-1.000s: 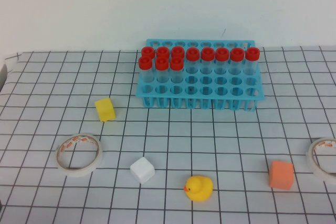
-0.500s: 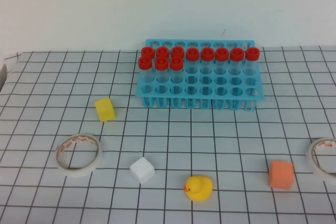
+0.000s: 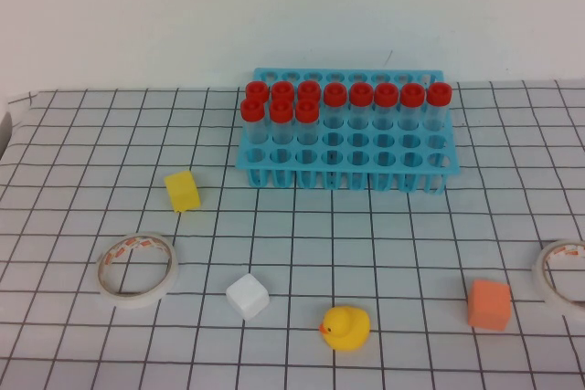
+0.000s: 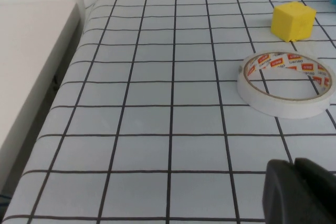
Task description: Place the test tubes
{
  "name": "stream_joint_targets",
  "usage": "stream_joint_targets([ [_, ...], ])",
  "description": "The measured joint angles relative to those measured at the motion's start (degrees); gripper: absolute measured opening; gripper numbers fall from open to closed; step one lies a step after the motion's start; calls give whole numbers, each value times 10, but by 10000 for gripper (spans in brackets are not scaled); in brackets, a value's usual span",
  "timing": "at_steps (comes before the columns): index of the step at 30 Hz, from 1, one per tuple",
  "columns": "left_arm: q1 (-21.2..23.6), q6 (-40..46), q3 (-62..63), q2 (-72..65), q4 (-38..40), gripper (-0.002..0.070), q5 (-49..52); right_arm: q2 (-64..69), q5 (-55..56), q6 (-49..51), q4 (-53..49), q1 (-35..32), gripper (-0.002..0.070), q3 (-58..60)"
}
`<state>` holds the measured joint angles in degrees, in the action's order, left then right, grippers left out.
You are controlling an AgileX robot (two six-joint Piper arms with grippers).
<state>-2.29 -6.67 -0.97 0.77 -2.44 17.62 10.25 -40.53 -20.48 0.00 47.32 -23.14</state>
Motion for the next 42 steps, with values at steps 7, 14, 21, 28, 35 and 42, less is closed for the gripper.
stream_joint_targets([
  [7, 0, 20, 0, 0, 18, 0, 0, 0, 0, 0, 0, 0, -1, 0],
  [14, 0, 53, 0, 0, 36, 0, 0, 0, 0, 0, 0, 0, -1, 0],
  [21, 0, 60, 0, 0, 56, 0, 1, 0, 0, 0, 0, 0, -1, 0],
  [28, 0, 90, 0, 0, 67, 0, 1, 0, 0, 0, 0, 0, -1, 0],
  [35, 0, 92, 0, 0, 69, 0, 2, 0, 0, 0, 0, 0, -1, 0],
  [42, 0, 93, 0, 0, 70, 0, 2, 0, 0, 0, 0, 0, -1, 0],
])
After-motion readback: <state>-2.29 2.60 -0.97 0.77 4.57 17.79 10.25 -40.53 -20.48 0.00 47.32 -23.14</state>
